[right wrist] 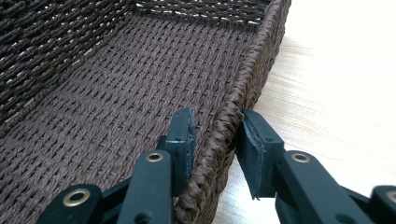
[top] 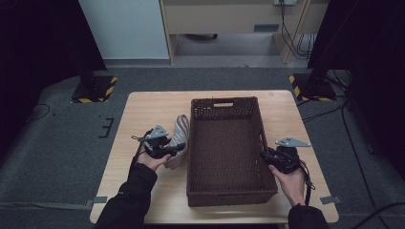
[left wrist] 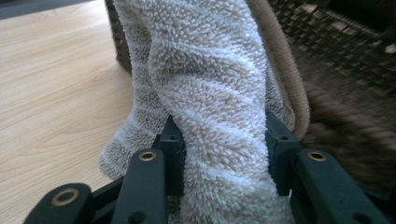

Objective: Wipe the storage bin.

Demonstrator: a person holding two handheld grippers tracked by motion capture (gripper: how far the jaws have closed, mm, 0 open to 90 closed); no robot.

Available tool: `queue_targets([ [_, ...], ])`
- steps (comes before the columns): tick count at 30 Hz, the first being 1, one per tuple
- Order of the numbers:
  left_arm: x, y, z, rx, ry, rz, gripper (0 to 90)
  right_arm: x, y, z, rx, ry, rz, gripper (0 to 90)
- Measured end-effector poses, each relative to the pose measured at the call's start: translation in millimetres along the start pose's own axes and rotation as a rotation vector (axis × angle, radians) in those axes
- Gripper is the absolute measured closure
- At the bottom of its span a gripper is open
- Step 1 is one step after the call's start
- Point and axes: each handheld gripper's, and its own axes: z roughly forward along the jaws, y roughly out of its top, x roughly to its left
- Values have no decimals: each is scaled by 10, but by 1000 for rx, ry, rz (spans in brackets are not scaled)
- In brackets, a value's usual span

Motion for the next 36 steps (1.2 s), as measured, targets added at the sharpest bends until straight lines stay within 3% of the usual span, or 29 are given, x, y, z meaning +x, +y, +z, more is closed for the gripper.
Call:
queue_targets([
  [6,-79,-100,57,52,2,30,588,0,0,-1,1,0,0,668],
  [11,-84,-279,248,156,16,74,587,0,-1,0,0,1,0,669],
  [13,-84,-349,322,187,17,74,586,0,-1,0,0,1,0,669],
  [18,-28,-340,235,163,9,43,584,11,1,-1,0,-11,6,678],
  [21,10,-253,61,88,11,31,582,42,13,-2,9,-41,-4,695],
  [24,-2,-138,-101,19,10,51,581,82,33,19,14,-65,3,700],
  [26,-29,-102,-126,3,1,70,581,91,56,51,12,-73,5,699],
  [30,-74,-148,64,83,0,121,579,67,72,87,2,-62,23,691],
  [36,-52,-310,317,203,17,148,579,53,64,86,-2,-50,21,684],
])
